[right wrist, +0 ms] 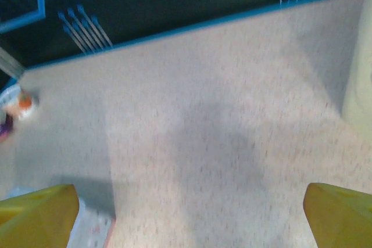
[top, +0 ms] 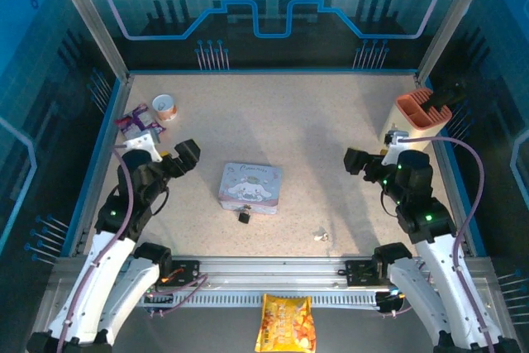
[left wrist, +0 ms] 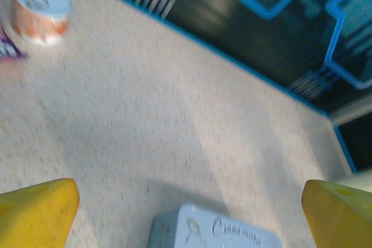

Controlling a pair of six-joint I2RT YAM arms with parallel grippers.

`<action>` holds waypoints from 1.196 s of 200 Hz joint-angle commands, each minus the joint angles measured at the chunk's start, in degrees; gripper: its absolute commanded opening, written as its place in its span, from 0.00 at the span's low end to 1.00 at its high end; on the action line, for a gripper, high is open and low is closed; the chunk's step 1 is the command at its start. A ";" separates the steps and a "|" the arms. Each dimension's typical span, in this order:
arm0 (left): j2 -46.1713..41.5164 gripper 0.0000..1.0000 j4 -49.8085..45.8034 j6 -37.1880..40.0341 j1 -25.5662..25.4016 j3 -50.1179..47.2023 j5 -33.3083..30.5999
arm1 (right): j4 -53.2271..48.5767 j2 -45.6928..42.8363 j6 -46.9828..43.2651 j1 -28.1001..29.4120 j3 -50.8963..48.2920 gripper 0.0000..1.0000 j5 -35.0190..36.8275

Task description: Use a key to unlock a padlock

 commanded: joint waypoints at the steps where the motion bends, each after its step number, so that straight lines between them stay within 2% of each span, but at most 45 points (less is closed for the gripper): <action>1: 2.72 0.99 -7.48 -0.11 -3.74 2.98 7.39 | -10.76 1.42 1.95 5.49 3.57 0.98 -1.33; 52: 6.85 0.99 -9.82 -3.48 -24.01 3.76 -1.12 | -22.47 6.43 10.36 31.28 8.00 0.95 15.95; 65: 7.89 0.99 -8.44 -5.65 -28.65 2.31 -2.76 | -24.91 9.14 14.28 36.91 7.75 0.93 18.23; 93: 9.44 0.99 -5.56 -8.45 -36.97 0.57 -8.57 | -26.52 13.28 21.47 44.47 5.15 0.91 19.77; 133: 9.37 0.99 1.03 -9.79 -41.45 -2.67 -12.23 | -22.67 14.58 28.46 46.69 -2.59 0.83 14.04; 239: 10.68 0.99 6.53 -9.71 -41.95 -5.29 -13.82 | -15.00 18.41 35.82 46.68 -13.80 0.53 8.33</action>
